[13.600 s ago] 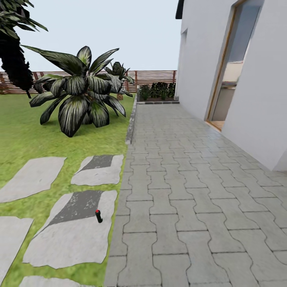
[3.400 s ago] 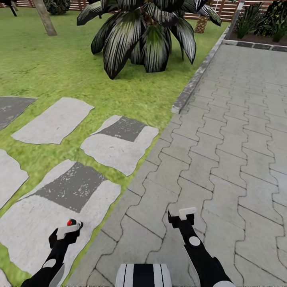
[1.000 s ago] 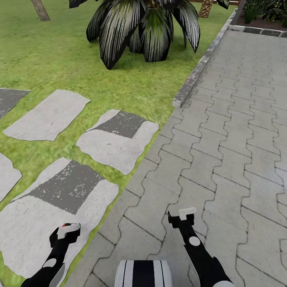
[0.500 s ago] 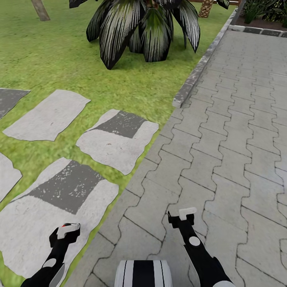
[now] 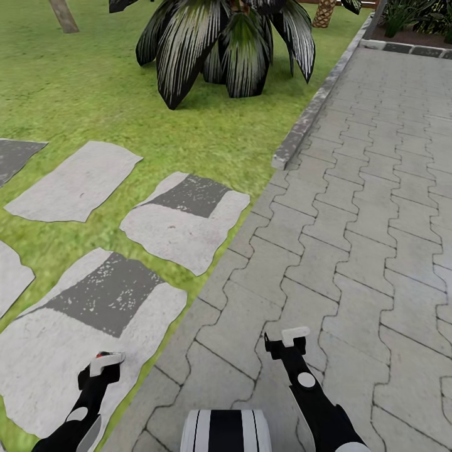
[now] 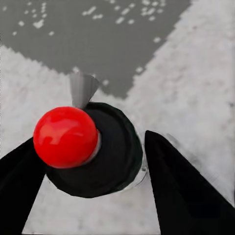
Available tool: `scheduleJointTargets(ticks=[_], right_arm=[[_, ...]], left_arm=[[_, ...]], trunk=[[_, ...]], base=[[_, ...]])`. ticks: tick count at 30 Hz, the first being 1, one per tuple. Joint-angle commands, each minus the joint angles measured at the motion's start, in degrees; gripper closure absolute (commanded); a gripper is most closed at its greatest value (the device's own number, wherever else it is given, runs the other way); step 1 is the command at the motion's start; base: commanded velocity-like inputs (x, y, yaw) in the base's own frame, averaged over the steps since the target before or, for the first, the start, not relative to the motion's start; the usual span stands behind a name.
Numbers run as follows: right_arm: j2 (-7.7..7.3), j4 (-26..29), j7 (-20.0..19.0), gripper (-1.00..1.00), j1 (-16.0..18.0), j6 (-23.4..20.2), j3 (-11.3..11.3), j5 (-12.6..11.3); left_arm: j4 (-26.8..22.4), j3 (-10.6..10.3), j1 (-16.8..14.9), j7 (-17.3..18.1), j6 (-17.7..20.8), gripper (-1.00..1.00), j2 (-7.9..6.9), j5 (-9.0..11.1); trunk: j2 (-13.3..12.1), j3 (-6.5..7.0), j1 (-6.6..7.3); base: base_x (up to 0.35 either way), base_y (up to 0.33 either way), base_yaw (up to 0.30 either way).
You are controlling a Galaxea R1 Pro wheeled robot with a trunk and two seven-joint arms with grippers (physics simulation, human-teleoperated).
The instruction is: In the garden, pick up the pesticide atomizer on the floor and spray pesticide onto both trees until each tree trunk is fully covered.
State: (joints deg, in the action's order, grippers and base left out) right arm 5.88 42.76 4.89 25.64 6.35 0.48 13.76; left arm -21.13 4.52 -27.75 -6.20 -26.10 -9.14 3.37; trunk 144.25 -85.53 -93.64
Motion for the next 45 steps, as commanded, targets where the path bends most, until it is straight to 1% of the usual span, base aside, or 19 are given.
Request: scheduleJointTargets(ticks=[1,22,45], right_arm=[[0.01,-0.1,0.4,-1.0,0.0,0.1,0.1,0.6],[0.01,-0.2,0.4,-1.0,0.0,0.1,0.1,0.6],[0.08,0.0,0.5,-1.0,0.0,0.1,0.1,0.6]], left_arm=[[0.0,-0.1,0.0,0.0,-0.2,1.0,0.0,0.2],[-0.2,-0.1,0.0,0.2,-0.2,1.0,0.0,0.2],[-0.2,0.0,0.0,0.6,0.0,1.0,0.0,0.2]], trunk=[[0.0,-0.03,0.01],[0.0,-0.03,0.01],[-0.3,5.07,0.6]], base=[[0.0,0.0,0.0],[0.0,0.0,0.0],[0.0,0.0,0.0]])
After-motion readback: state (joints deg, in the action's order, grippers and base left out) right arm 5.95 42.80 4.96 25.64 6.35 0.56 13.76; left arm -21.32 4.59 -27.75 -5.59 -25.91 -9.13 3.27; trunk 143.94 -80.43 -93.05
